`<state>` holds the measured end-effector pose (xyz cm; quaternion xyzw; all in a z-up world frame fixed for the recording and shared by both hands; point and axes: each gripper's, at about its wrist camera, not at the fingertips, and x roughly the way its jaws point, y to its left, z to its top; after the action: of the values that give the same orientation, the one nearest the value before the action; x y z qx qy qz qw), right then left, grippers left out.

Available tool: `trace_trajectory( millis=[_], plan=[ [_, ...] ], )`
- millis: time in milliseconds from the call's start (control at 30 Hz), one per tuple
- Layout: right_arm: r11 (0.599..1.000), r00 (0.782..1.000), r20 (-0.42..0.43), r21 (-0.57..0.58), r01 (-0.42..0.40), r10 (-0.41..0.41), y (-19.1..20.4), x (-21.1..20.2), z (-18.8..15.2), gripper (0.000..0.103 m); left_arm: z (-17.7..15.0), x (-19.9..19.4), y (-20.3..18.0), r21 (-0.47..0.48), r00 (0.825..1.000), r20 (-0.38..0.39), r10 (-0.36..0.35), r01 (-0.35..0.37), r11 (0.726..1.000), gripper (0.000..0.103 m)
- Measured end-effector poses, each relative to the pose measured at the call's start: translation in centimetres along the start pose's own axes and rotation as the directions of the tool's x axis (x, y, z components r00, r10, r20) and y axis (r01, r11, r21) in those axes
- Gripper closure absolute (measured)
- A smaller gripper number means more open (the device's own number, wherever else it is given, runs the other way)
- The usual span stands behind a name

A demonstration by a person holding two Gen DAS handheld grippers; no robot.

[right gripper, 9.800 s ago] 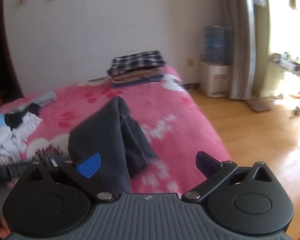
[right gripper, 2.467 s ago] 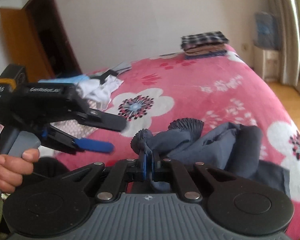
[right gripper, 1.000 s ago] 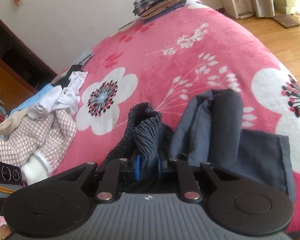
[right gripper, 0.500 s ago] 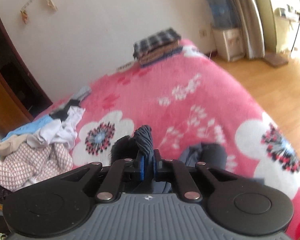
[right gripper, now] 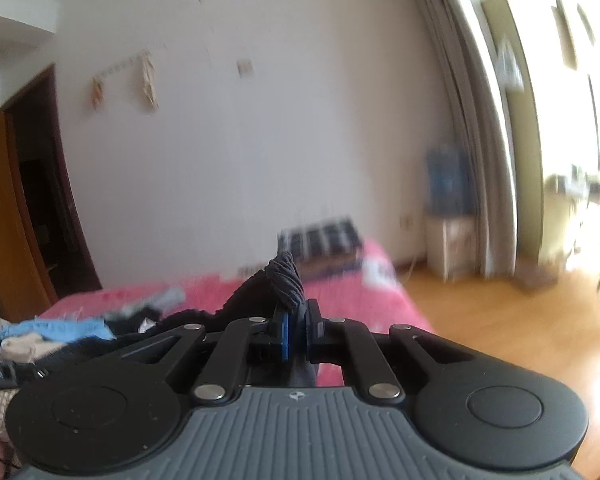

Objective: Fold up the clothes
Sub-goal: 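Raise the pants by the waistband with both grippers, letting the legs hang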

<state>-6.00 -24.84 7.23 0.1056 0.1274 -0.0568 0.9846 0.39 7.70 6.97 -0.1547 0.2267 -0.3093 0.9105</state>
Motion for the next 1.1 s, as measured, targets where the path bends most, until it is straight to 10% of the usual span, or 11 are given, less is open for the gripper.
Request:
trace_trajectory(
  millis=[500, 1100],
  plan=[
    [0.990, 0.939, 0.341, -0.143, 0.000, 0.049, 2.0, -9.0, 7.5, 0.096, 5.4, -7.5, -5.5, 0.188, 0.959, 0.243, -0.149, 0.104, 0.977, 0.097],
    [0.986, 0.826, 0.552, -0.168, -0.018, 0.110, 2.2, -18.1, 9.8, 0.096, 7.1, -13.2, -9.4, 0.340, 0.876, 0.377, -0.300, 0.171, 0.925, 0.097]
  ],
)
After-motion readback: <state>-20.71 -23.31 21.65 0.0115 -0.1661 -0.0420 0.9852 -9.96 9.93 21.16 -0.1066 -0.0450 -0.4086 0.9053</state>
